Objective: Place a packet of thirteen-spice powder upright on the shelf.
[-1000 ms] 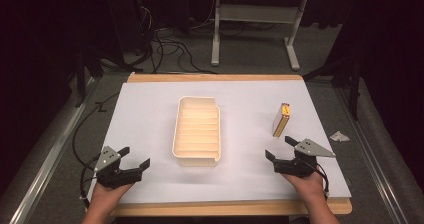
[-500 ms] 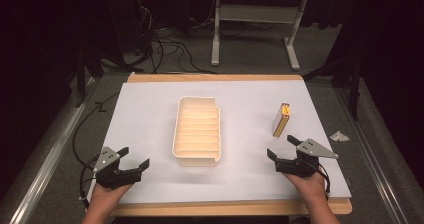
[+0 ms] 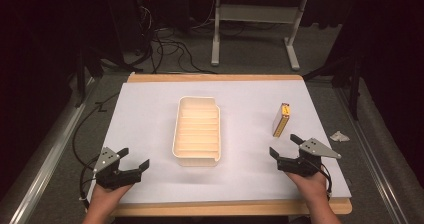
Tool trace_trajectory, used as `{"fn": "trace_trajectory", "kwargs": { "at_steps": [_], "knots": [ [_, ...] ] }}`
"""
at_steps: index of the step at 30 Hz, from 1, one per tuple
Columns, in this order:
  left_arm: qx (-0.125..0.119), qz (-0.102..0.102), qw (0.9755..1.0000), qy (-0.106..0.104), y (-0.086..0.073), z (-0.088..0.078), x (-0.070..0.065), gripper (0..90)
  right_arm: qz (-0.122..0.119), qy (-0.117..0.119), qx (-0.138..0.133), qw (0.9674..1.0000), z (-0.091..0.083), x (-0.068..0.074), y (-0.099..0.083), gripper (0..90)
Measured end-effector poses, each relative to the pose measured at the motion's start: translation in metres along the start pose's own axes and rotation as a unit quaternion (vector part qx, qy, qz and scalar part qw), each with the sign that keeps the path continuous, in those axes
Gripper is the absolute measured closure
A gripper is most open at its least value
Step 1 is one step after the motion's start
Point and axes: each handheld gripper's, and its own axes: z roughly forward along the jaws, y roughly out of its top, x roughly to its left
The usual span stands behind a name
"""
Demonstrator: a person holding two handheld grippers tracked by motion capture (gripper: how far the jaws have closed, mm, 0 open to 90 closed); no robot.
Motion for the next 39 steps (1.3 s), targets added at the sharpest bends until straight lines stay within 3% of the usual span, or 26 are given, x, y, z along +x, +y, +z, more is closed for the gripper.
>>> {"fn": "trace_trajectory", "kwargs": {
  "at_steps": [13, 22, 39],
  "knots": [
    [-0.006, 0.001, 1.0, 0.003, 0.003, -0.005, 0.002, 9.9, 0.018, -0.034, 0.001, 0.9993, 0.005, -0.006, 0.008, 7.4],
    [0.005, 0.005, 1.0, 0.004, 0.001, -0.002, 0.002, 5.3, 0.033, -0.065, 0.015, 0.9972, 0.024, -0.021, 0.021, 6.7],
    [-0.005, 0.01, 0.9998, 0.015, 0.003, -0.002, 0.003, 0.4, 0.049, -0.089, 0.024, 0.9945, 0.05, -0.038, 0.034, 9.1]
  ]
}}
